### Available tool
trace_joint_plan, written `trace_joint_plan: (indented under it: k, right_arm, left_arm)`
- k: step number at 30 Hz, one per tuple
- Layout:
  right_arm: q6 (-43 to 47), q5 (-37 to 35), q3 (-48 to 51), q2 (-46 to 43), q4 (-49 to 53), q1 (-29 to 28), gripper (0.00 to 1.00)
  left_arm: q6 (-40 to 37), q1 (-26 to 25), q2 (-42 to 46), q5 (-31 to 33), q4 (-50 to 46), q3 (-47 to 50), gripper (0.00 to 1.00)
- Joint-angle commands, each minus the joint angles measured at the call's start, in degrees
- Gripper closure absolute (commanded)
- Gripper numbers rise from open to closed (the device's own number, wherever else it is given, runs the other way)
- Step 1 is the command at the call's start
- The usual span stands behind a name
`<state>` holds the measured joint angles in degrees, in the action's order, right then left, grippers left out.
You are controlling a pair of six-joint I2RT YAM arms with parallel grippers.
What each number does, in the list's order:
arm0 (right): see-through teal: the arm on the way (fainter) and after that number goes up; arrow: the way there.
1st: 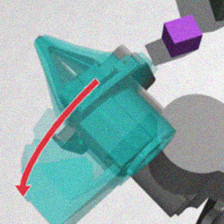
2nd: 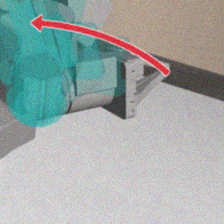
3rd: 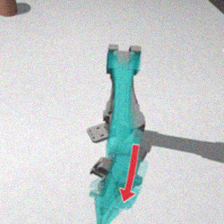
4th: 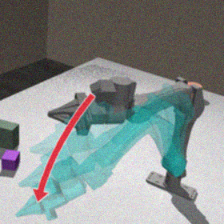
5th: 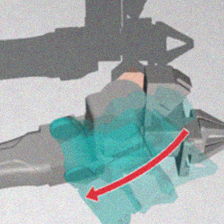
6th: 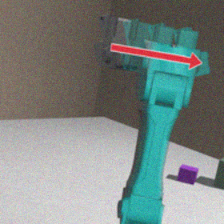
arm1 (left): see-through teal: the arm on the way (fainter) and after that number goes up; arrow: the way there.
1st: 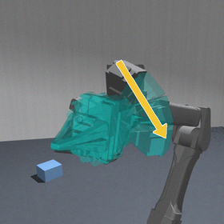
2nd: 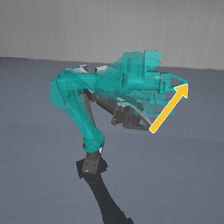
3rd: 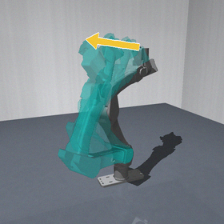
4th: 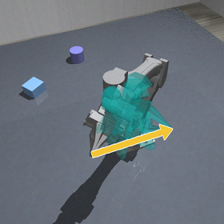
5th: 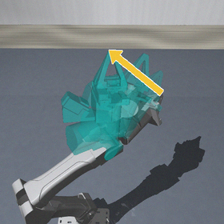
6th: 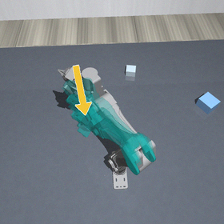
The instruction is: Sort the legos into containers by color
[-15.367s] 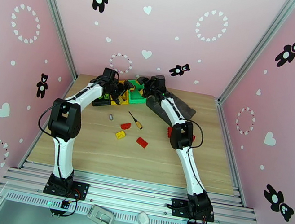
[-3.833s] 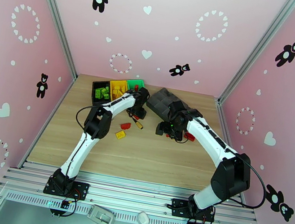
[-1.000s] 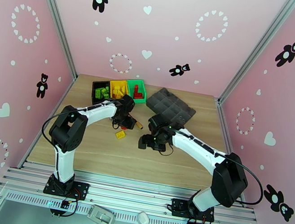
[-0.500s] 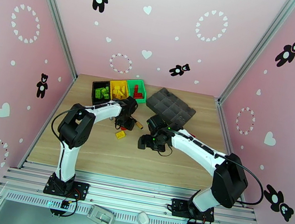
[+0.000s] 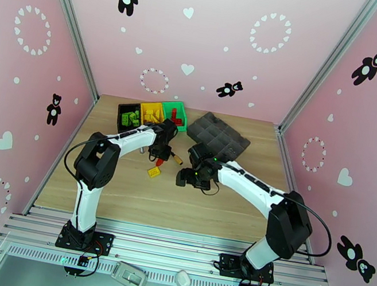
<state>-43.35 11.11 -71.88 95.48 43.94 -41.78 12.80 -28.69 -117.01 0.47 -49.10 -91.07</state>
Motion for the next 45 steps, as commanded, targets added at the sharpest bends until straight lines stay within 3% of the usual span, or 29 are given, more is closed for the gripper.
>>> trace_joint_plan:
  k: [1, 10, 21, 25, 28, 40, 45]
  right_arm:
    - [1.4, 1.89, -3.65, 2.16, -0.44, 1.55, 0.18]
    - [3.08, 5.63, -9.93, 7.43, 0.11, 5.75, 0.19]
    - [4.54, 6.72, -14.87, 9.95, 3.23, 9.72, 0.19]
    - [5.11, 5.74, -16.12, 10.32, 4.81, 10.0, 0.19]
    - [5.41, 5.59, -16.68, 10.73, 5.16, 10.4, 0.19]
    - [6.87, 6.9, -18.67, 12.85, 5.74, 10.66, 0.19]
    - [6.58, 6.8, -15.87, 10.82, 5.13, 10.59, 0.19]
  left_arm:
    - [1.3, 0.51, 1.17, -0.28, -2.43, -3.98, 0.7]
    - [7.93, 7.3, -1.51, -8.52, -2.05, -16.77, 0.72]
    - [21.32, 14.68, -21.94, -20.58, -1.79, -51.09, 0.72]
    - [22.42, 14.95, -27.35, -19.8, -4.8, -61.26, 0.69]
    - [21.8, 14.89, -25.8, -16.71, -6.1, -58.78, 0.67]
    - [14.9, 11.54, -7.77, 5.02, -8.05, -28.29, 0.59]
    - [14.84, 9.03, -7.66, 9.68, -9.63, -22.8, 0.47]
